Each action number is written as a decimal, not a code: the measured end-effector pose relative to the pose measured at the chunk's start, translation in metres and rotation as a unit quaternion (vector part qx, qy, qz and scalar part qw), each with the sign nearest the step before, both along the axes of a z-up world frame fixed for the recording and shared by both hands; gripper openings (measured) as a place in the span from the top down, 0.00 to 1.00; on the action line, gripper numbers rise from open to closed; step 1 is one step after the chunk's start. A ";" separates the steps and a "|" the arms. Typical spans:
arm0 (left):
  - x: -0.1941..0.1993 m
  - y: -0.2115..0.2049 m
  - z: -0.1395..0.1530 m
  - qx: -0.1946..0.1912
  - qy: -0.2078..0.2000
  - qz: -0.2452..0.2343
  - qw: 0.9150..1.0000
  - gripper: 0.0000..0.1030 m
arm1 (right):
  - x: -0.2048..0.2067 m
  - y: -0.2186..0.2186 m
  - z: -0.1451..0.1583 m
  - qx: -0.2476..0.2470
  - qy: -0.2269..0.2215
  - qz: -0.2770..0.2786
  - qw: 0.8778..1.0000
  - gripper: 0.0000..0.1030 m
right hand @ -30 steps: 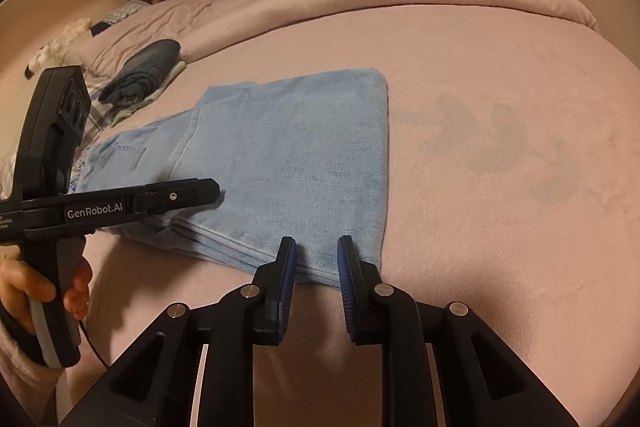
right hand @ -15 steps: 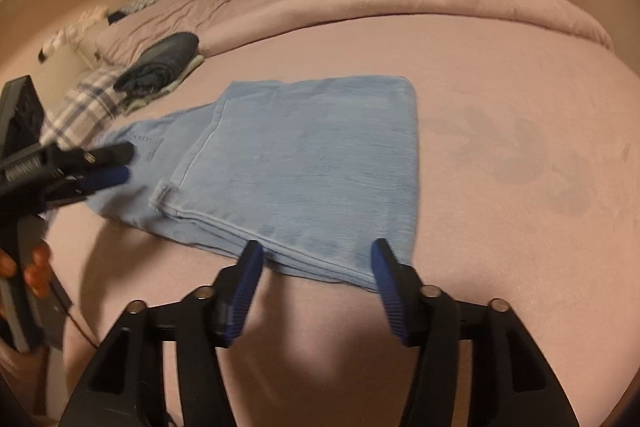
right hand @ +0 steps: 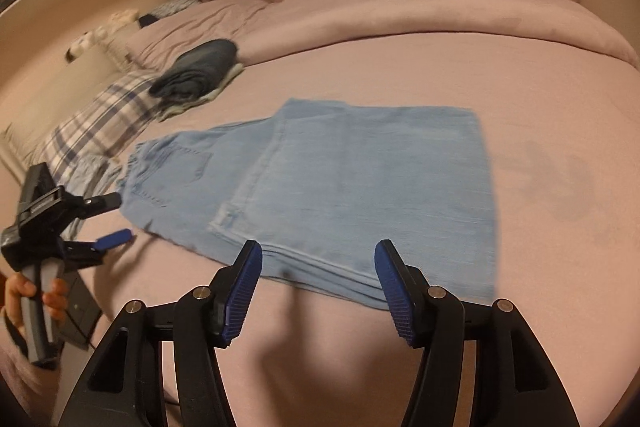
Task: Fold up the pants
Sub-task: 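Grasp the elastic waistband with the left tool and lift the jeans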
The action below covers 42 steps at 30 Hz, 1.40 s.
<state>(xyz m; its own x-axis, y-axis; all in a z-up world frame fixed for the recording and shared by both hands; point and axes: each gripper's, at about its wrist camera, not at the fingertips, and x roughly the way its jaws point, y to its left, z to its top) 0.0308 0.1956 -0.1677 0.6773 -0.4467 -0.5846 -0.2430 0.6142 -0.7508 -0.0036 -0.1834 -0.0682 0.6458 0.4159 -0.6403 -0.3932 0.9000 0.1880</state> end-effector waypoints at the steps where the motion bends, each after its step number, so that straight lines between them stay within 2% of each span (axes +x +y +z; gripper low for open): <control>1: 0.002 0.000 -0.002 -0.008 0.004 0.006 1.000 0.29 | 0.000 0.005 -0.001 -0.002 0.002 0.005 1.000 0.41; 5: 0.008 0.011 -0.010 -0.040 0.010 0.045 0.998 0.29 | -0.002 0.022 -0.002 -0.012 0.003 0.022 1.000 0.41; 9: 0.026 0.015 -0.009 -0.030 0.014 0.064 0.997 0.28 | -0.002 0.032 -0.003 -0.017 0.006 0.027 0.999 0.41; 10: 0.031 0.016 -0.009 -0.031 0.014 0.069 0.997 0.27 | -0.001 0.034 -0.003 -0.019 0.006 0.027 0.999 0.41; 12: 0.036 0.018 -0.007 -0.042 0.006 0.089 0.995 0.15 | -0.002 0.036 -0.003 -0.019 0.005 0.027 0.999 0.41; 13: 0.038 0.018 -0.007 -0.044 0.001 0.097 0.994 0.13 | -0.001 0.037 -0.002 -0.019 0.005 0.027 0.999 0.41; 17: 0.048 0.014 -0.002 -0.009 -0.012 0.114 0.993 0.12 | 0.003 0.043 0.000 -0.016 0.005 0.029 0.999 0.41; 19: 0.048 0.013 -0.001 0.006 -0.015 0.113 0.993 0.25 | 0.006 0.049 0.002 -0.016 0.003 0.033 0.999 0.41; 21: 0.044 0.021 -0.006 0.005 -0.006 0.117 0.993 0.71 | 0.010 0.056 0.002 -0.022 0.002 0.041 0.999 0.41; 22: 0.043 0.026 -0.012 -0.007 0.000 0.121 0.993 0.74 | 0.013 0.060 0.002 -0.028 0.001 0.044 0.999 0.41; 23: 0.040 0.034 -0.020 -0.036 -0.002 0.123 0.992 0.76 | 0.017 0.065 0.001 -0.033 0.002 0.049 0.998 0.41; 24: 0.038 0.036 -0.022 -0.045 -0.004 0.123 0.991 0.76 | 0.020 0.068 0.001 -0.035 0.002 0.054 0.998 0.41; 26: 0.038 0.034 -0.016 -0.019 -0.008 0.116 0.993 0.77 | 0.032 0.079 -0.002 -0.043 0.006 0.063 0.997 0.49; 27: 0.038 0.032 -0.012 -0.006 -0.011 0.114 0.993 0.77 | 0.039 0.085 -0.003 -0.042 0.013 0.070 0.997 0.64; 28: 0.039 0.030 -0.009 0.001 -0.016 0.112 0.994 0.77 | 0.045 0.089 -0.003 -0.039 0.020 0.074 0.996 0.74; 30: 0.039 0.029 -0.004 0.009 -0.027 0.106 0.994 0.78 | 0.063 0.103 -0.002 -0.040 0.031 0.080 0.996 0.79; 32: 0.040 0.027 0.004 0.023 -0.043 0.097 0.994 0.78 | 0.084 0.114 -0.005 -0.034 0.048 0.075 0.995 0.80; 35: 0.044 0.016 0.016 0.055 -0.067 0.082 0.993 0.79 | 0.117 0.127 -0.021 -0.021 0.101 0.067 0.992 0.81; 36: 0.044 0.011 0.021 0.067 -0.076 0.076 0.992 0.79 | 0.127 0.131 -0.031 -0.026 0.117 0.062 0.991 0.86; 37: 0.044 0.007 0.027 0.082 -0.087 0.068 0.991 0.79 | 0.132 0.134 -0.036 -0.031 0.120 0.058 0.991 0.96; 38: 0.045 0.001 0.036 0.103 -0.100 0.058 0.988 0.80 | 0.135 0.135 -0.037 -0.038 0.114 0.051 0.991 1.00; 42: 0.045 -0.023 0.063 0.157 -0.145 0.027 0.977 0.80 | 0.140 0.128 -0.039 -0.014 0.142 0.048 0.989 1.00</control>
